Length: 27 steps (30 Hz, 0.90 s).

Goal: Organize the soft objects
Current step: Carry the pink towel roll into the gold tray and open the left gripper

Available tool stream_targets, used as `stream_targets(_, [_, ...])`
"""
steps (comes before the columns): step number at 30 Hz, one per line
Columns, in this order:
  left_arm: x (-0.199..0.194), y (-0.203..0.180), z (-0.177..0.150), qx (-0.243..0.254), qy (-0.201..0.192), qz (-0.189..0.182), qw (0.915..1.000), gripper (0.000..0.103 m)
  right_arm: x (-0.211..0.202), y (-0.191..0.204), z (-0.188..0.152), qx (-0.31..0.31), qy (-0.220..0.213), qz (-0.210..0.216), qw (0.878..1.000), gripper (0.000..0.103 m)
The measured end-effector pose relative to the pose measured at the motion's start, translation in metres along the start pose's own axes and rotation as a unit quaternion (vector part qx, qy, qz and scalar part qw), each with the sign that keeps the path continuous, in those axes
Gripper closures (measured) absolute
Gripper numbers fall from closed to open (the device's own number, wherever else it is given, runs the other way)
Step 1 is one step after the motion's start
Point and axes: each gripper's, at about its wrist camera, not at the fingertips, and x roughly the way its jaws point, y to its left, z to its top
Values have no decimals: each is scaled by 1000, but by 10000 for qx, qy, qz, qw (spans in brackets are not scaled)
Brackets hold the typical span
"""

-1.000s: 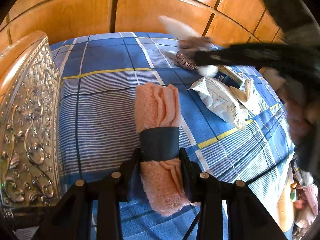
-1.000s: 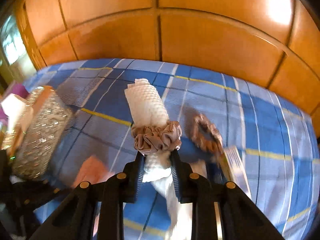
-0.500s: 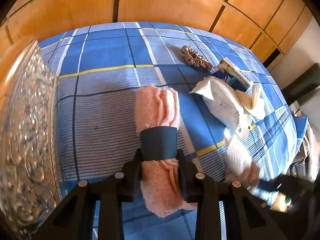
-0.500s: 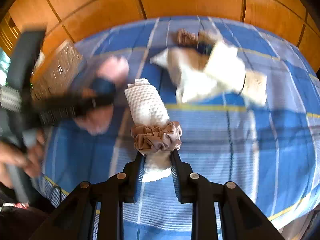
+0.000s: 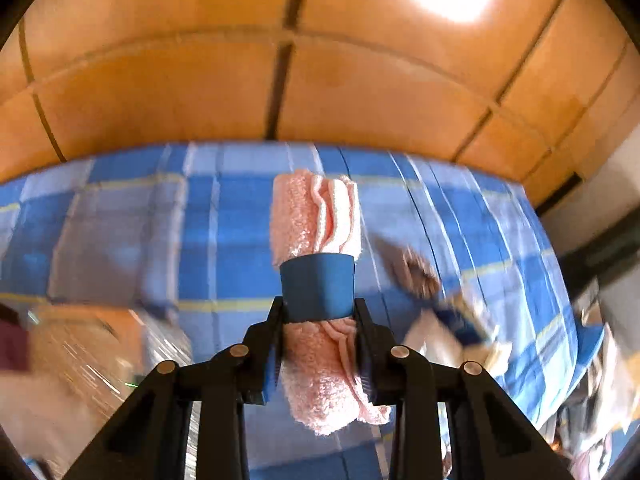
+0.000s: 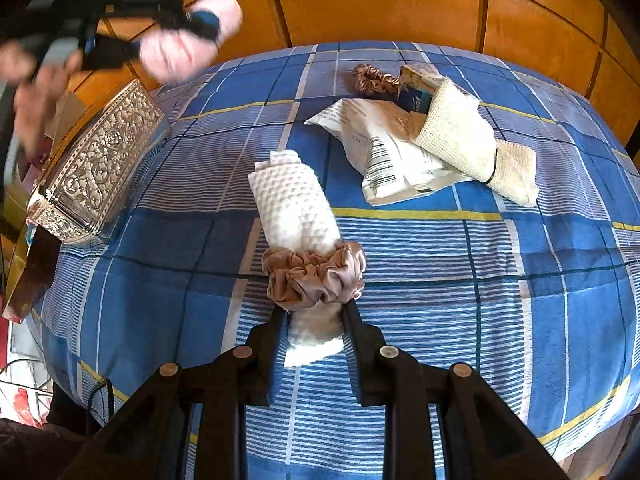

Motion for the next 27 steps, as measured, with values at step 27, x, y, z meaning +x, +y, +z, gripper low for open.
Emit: stream_targets(27, [-193, 339, -130, -2266, -1247, 1448, 9551, 71, 4, 19, -9, -355, -63, -552, 9978, 77])
